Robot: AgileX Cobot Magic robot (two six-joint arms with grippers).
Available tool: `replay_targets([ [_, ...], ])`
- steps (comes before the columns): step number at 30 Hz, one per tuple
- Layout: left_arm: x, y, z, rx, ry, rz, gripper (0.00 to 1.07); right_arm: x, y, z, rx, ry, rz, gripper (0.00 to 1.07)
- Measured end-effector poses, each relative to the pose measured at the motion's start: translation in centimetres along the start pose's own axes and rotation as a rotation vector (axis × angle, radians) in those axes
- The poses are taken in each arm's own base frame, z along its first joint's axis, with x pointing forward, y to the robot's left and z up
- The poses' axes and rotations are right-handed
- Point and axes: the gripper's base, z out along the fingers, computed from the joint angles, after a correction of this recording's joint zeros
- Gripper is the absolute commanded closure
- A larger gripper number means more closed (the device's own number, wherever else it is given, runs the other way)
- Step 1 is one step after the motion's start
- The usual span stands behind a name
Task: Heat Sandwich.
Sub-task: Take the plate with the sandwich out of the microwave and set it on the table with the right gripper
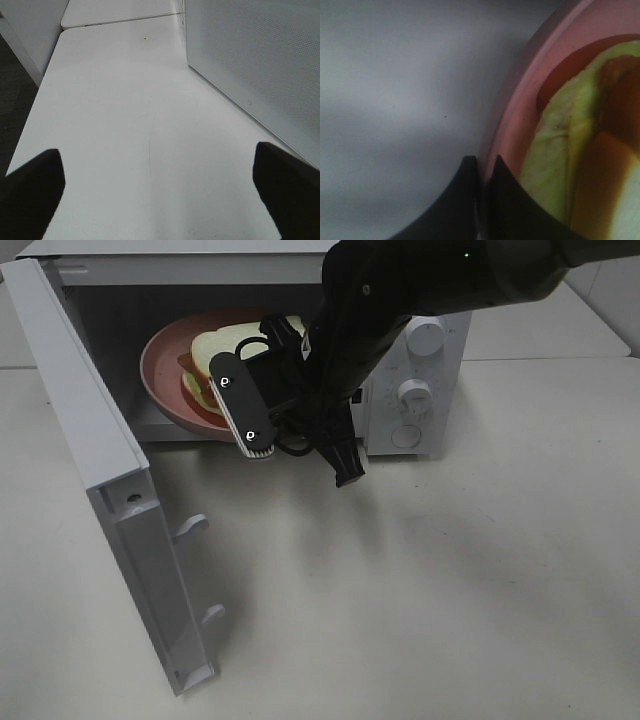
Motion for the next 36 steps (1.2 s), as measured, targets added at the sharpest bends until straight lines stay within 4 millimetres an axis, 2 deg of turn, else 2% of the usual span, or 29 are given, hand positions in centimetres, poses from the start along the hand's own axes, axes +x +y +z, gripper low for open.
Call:
replay_targets([
  [11, 0.0, 0.0, 0.0, 0.000, 0.000, 0.000, 0.09, 0.4, 1.8, -2.1, 0.008, -0.004, -0.020, 1.07],
  [26, 0.0, 0.0, 0.0, 0.000, 0.000, 0.000, 0.09, 1.3, 5.2, -7.3, 0.088, -0.019, -0.050, 1.07],
  [36, 0.0, 0.0, 0.0, 0.000, 0.000, 0.000, 0.09, 1.8, 7.1, -9.9, 0.112, -0.020, -0.048, 1.07],
])
